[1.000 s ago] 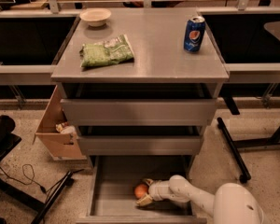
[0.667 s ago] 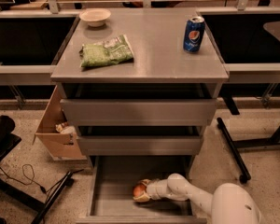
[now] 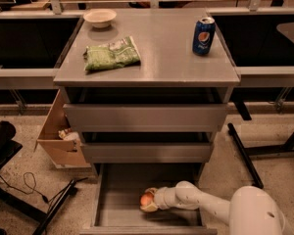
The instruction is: Pick orange from bottom drawer and place on counter
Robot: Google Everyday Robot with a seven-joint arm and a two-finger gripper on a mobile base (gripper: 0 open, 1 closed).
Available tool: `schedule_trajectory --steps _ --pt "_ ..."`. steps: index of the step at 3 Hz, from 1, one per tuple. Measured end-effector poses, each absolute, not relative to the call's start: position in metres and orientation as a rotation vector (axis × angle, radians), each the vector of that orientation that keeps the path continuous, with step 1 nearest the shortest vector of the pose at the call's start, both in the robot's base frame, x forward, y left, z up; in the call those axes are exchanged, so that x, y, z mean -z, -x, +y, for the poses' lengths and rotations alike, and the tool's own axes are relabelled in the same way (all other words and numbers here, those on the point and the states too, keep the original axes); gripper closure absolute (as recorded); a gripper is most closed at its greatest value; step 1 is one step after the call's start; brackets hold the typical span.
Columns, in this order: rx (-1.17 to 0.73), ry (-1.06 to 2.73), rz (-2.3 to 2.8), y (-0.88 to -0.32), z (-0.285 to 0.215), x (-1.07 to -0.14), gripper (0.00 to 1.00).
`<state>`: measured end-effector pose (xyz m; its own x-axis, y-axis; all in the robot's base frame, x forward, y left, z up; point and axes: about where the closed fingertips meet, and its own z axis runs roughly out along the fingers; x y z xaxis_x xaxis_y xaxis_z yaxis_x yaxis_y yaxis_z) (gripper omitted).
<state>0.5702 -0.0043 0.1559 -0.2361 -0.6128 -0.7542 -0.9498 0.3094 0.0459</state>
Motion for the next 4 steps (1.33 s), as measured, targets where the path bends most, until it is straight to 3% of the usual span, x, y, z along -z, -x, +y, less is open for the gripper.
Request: schedule_trajectory --steps 1,3,4 --pt "-0.586 1.367 1.978 -0.574 -0.035 -0.215 1.0" --pt "-0.586 1.317 2.111 -0.533 -0.019 -0.364 1.0" --pt "-0.642 1.321 2.219 -0.482 -0.005 -0.413 1.0"
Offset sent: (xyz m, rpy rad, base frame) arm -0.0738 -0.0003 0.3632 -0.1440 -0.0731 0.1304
